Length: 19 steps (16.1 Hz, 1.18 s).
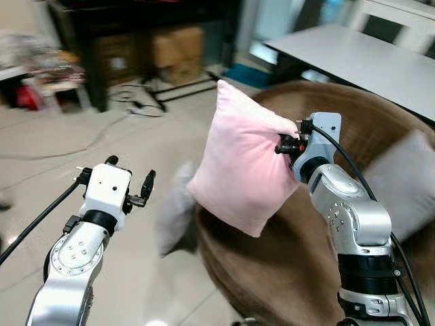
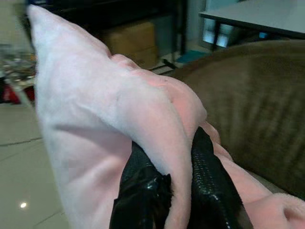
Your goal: Move the pillow to the sofa from floor
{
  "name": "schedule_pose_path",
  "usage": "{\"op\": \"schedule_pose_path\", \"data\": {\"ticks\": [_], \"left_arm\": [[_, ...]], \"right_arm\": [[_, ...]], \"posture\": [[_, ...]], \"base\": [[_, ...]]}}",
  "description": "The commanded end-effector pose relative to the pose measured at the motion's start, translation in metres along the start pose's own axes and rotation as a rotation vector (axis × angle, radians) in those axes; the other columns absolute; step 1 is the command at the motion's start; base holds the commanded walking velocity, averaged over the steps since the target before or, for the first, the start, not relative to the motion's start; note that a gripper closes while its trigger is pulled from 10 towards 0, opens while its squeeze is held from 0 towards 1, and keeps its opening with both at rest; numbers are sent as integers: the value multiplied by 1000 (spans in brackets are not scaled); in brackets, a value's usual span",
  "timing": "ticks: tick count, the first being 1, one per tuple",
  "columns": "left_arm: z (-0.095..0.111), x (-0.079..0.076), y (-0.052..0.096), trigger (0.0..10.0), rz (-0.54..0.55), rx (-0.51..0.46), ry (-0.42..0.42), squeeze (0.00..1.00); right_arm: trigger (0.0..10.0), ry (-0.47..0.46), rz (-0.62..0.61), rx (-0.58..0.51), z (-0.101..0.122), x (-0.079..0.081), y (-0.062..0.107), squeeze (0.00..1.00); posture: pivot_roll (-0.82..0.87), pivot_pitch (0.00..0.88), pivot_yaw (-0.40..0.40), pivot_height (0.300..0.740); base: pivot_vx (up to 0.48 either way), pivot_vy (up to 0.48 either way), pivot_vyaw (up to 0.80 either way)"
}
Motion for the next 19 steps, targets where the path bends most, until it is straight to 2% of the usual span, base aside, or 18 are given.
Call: {"op": "schedule_pose_path", "data": {"ticks": [1,6,9,13,19], "left_arm": [[3,-1,-2,10000,6,-17,-5,0],[3,-2,-1,10000,5,-22,22,0],[3,-1,1,10000,5,-28,38,0],[4,0,5,10000,17,-32,44,0],[5,-1,6,10000,22,-40,46,0]], "right_arm": [[10000,5,24,-85,22,4,3,0],[10000,14,53,-70,21,10,2,0],[10000,52,142,-55,18,24,1,0],[10000,70,297,-72,19,48,3,0],[10000,115,374,-82,20,56,3,0]], "posture": [[48,0,-84,740],[49,0,-89,740],[52,0,-94,740],[73,0,-113,740],[99,0,-136,740]], "base": [[0,0,-788],[0,0,-788],[170,0,-788],[326,0,0],[327,0,0]]}}
Point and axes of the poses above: a point about 5 cm out from each wrist's last joint towards the gripper, its own y axis pointing back from the gripper into the wrist, its own z axis along the axis of the wrist's last joint, x = y × z, the point moved 1 cm from there along -y, pointing out of the wrist towards the gripper, and after that the axes turned 1 degree about y, right-handed, at the moved point
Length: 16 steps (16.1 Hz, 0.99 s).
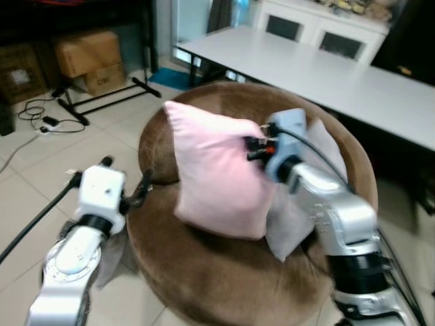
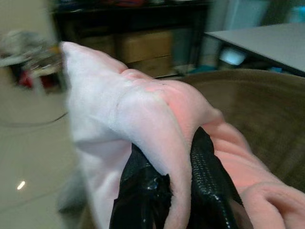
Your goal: Move the pillow to the sofa from floor
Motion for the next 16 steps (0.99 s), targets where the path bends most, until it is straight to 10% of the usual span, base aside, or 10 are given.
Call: {"op": "schedule_pose_path", "data": {"ticks": [1,16], "left_arm": [[5,-6,-1,10000,-17,-22,7,0],[-5,-10,7,10000,-29,15,11,0]], "right_arm": [[10000,32,1,-65,16,-5,3,0],[10000,40,22,5,3,-2,3,0]], "posture": [[102,0,-139,740],[108,0,-155,740]], "base": [[322,0,0],[57,71,0]]}}
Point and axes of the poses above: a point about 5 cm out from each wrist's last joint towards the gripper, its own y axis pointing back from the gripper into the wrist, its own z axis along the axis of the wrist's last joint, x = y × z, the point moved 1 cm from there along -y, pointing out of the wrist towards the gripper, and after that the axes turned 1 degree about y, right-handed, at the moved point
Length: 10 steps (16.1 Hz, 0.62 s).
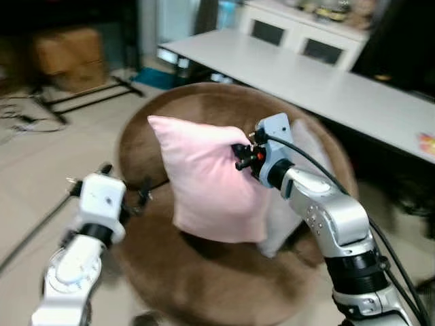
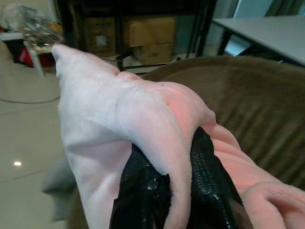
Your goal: Move the pillow to the sofa from floor
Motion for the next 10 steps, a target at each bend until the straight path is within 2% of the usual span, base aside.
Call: {"op": "schedule_pose_path", "data": {"ticks": [1,7,10], "left_arm": [[5,-1,-3,10000,-18,-11,-13,0],[1,2,1,10000,-49,19,-45,0],[1,0,-2,10000,-116,27,-65,0]], "right_arm": [[10000,2,-8,-54,15,-1,2,0],[10000,-68,-17,-64,22,1,-10,0],[10000,-201,-92,-50,23,-3,-25,0]], "posture": [[109,0,-156,740],[127,0,-168,740],[121,0,-149,740]], "base": [[0,0,0],[0,0,0],[0,0,0]]}}
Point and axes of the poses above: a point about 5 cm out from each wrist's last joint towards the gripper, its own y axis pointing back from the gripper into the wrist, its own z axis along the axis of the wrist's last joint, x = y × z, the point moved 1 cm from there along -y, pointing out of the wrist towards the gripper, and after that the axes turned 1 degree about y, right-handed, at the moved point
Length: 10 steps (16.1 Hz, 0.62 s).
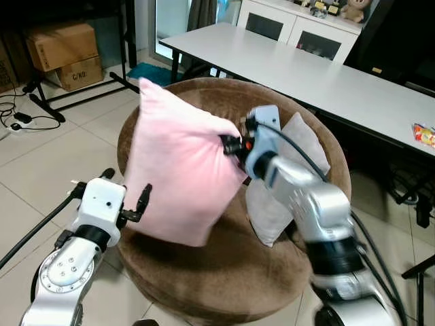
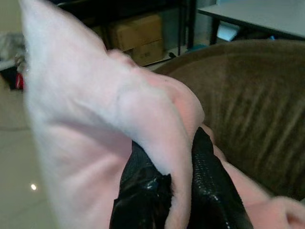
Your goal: Move the pillow to the sofa from floor
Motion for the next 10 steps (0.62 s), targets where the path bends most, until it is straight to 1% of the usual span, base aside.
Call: {"op": "schedule_pose_path", "data": {"ticks": [1,2,3,5,6,7,8,9,10], "left_arm": [[1,-7,-2,10000,-50,5,5,0],[0,-8,-3,10000,-80,13,4,0],[-2,-10,-3,10000,-113,25,-1,0],[-3,-11,-3,10000,-162,45,-18,0],[-4,-11,-2,10000,-182,55,-23,0],[-5,-11,0,10000,-191,61,-26,0],[-5,-11,2,10000,-207,70,-29,0],[-4,-11,4,10000,-213,73,-30,0],[-4,-11,6,10000,-220,76,-32,0]], "right_arm": [[10000,-42,-50,-36,12,-10,-1,0],[10000,-118,-62,-6,9,-9,-11,0],[10000,-240,-43,62,-1,0,-25,0],[10000,-292,-20,106,-8,11,-43,0],[10000,-358,-39,128,-12,13,-53,0],[10000,-427,-66,149,-17,13,-58,0],[10000,-578,-134,163,-22,10,-65,0],[10000,-640,-163,162,-24,8,-66,0],[10000,-679,-223,155,-25,1,-66,0]], "posture": [[118,0,-144,740],[110,0,-131,740],[96,0,-109,740],[95,0,-99,740],[97,0,-93,740],[106,0,-95,740],[121,0,-103,740],[137,0,-112,740],[149,0,-121,740]], "base": [[0,0,0],[0,0,0],[0,0,0],[0,0,0],[0,0,0],[0,0,0],[0,0,0],[0,0,0],[0,0,0]]}}
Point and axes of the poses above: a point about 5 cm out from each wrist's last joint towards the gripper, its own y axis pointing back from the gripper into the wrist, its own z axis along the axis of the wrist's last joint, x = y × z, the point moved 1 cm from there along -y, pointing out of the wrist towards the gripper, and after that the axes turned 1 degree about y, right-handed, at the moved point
